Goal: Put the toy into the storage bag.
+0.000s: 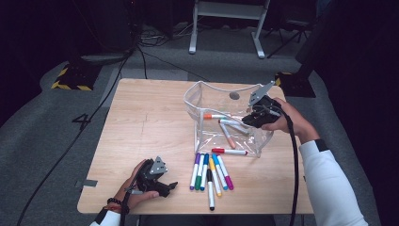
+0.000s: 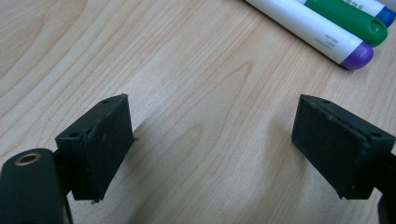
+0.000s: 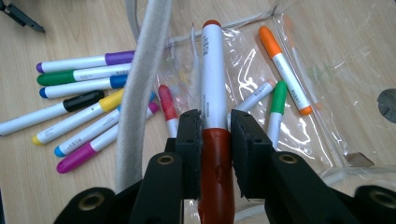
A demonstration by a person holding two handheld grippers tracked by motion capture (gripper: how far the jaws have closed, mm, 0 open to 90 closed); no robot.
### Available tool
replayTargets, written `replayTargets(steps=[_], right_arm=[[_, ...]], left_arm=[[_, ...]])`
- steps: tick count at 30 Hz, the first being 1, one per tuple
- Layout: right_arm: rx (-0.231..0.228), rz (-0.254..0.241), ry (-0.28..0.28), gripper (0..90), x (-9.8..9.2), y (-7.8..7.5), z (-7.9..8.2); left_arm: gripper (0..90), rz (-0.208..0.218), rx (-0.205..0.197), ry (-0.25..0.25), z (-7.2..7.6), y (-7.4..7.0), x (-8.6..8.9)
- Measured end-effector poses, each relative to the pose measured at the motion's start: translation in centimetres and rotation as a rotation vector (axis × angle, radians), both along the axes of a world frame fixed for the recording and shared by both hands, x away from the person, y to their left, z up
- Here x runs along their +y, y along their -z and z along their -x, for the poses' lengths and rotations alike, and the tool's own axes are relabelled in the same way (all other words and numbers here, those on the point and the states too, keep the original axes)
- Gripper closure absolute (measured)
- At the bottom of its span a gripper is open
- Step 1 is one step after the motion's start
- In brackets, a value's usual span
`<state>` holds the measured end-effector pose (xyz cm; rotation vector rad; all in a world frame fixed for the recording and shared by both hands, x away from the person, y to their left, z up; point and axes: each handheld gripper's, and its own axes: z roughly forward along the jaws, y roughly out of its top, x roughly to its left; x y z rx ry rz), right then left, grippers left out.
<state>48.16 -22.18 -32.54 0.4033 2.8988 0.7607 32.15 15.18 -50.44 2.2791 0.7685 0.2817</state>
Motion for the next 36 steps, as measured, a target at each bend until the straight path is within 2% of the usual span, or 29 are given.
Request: replayTargets(steps=[5,7,10,14,17,21,26,29,33,36], right_arm=[[-0.035,-0.010,0.041,68.8,-0.1,0.0,-0.2],[-0.045,-0.027,0.063,64.2,-0.3,0.0,-0.3],[-0.058,-0.047,0.097,62.0,-0.8,-0.1,-0.5],[-0.097,-0.075,0.141,54.9,-1.4,-0.6,-0.5],[-0.122,-0.120,0.196,49.1,-2.2,-1.1,-0.5],[-0.188,-0.194,0.273,44.8,-3.9,-2.3,0.1],[-0.239,-0.322,0.329,42.4,-6.3,-3.8,1.9],[-0.294,-0.376,0.359,39.9,-7.6,-4.3,3.7],[-0.322,-0.407,0.362,38.3,-9.0,-4.3,6.3],[-0.342,-0.415,0.364,35.6,-9.7,-3.5,8.2]], left_arm=[[12.8,0.000,0.000,0.000,0.0,0.0,0.0],[12.8,-0.001,0.000,0.000,0.0,0.0,0.0],[12.7,-0.001,-0.001,0.000,0.0,0.0,0.0],[12.8,0.000,0.000,0.000,0.0,0.0,0.0],[12.8,0.000,0.000,0.000,0.0,0.0,0.0],[12.8,0.000,0.000,0.000,0.0,0.0,0.0],[12.8,0.000,0.001,0.000,0.0,0.0,0.0],[12.8,-0.001,0.000,0.001,0.0,0.0,0.0],[12.7,0.000,0.000,-0.003,0.0,0.0,0.0],[12.8,0.000,0.000,-0.003,0.0,0.0,0.0]])
